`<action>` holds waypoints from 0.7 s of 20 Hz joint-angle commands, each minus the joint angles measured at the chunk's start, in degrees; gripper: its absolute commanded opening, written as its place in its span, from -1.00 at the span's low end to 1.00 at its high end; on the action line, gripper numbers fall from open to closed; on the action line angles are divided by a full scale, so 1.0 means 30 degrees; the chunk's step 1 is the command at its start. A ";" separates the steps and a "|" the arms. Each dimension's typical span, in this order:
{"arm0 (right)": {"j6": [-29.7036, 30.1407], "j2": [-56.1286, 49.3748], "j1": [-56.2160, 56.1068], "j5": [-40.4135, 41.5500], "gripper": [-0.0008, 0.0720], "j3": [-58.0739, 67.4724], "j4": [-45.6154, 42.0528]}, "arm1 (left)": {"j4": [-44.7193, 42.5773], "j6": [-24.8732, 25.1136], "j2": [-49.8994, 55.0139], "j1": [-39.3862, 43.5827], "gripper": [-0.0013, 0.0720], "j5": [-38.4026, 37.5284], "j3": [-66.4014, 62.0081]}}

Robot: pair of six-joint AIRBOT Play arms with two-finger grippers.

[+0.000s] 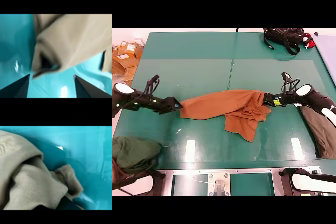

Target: Fold the shirts.

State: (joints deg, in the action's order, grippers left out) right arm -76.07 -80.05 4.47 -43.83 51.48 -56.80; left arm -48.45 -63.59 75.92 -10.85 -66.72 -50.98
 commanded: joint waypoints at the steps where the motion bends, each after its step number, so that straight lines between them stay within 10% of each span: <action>1: 0.0095 -0.0138 0.0328 -0.0270 -0.91 -0.0015 -0.0073 | -0.0576 0.0029 0.0197 -0.0561 0.69 -0.0007 0.1137; 9: 0.0080 -0.0138 0.0321 -0.0262 -0.91 -0.0015 -0.0058 | 0.5246 0.4750 0.2790 -0.0546 0.69 0.1166 0.2193; 14: 0.0080 -0.0138 0.0328 -0.0313 -0.91 -0.0015 -0.0066 | 0.5311 0.6164 0.2790 -0.0546 -0.91 -0.0780 0.1902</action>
State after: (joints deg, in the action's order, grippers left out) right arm -75.83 -80.42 5.43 -44.60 51.46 -56.99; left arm -34.04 -48.25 83.90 -12.47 -65.76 -44.91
